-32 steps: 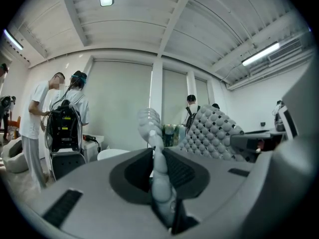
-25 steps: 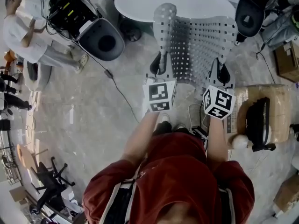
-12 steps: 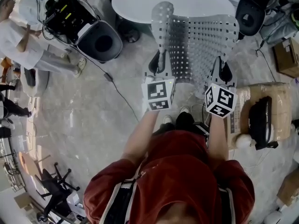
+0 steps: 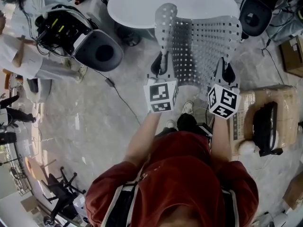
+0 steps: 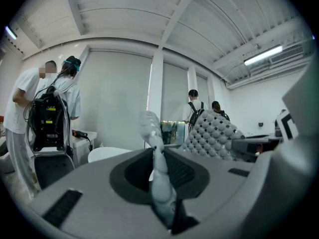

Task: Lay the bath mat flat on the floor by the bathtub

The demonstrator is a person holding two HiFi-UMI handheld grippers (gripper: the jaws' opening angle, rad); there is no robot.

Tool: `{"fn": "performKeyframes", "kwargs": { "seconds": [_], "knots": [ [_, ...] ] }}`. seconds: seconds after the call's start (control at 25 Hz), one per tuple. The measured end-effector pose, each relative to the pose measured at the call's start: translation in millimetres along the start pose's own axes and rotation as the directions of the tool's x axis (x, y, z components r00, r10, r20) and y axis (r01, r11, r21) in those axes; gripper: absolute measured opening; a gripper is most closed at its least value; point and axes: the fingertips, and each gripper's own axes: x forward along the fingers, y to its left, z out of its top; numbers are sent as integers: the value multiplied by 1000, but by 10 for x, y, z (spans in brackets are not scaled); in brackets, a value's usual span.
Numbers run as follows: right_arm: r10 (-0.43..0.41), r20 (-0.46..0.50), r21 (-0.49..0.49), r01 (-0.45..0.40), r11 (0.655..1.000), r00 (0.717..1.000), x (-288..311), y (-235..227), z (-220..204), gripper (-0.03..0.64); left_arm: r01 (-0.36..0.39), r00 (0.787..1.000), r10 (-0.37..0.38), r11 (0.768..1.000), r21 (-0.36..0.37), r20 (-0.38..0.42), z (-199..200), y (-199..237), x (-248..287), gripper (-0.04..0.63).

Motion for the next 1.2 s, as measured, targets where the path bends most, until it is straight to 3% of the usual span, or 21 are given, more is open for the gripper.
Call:
{"fn": "performKeyframes", "kwargs": {
  "seconds": [0.6, 0.88, 1.2],
  "knots": [
    [24, -19, 28, -23, 999, 1000, 923, -722, -68, 51, -15, 1000, 16, 999, 31, -26, 45, -458, 1043, 63],
    [48, -45, 31, -47, 998, 998, 1221, -809, -135, 51, -57, 997, 58, 998, 22, -47, 11, -408, 1265, 63],
    [58, -106, 15, -57, 998, 993, 1511, -716, -394, 51, -79, 992, 78, 997, -4, -102, -293, -194, 1503, 63]
  ]
}}
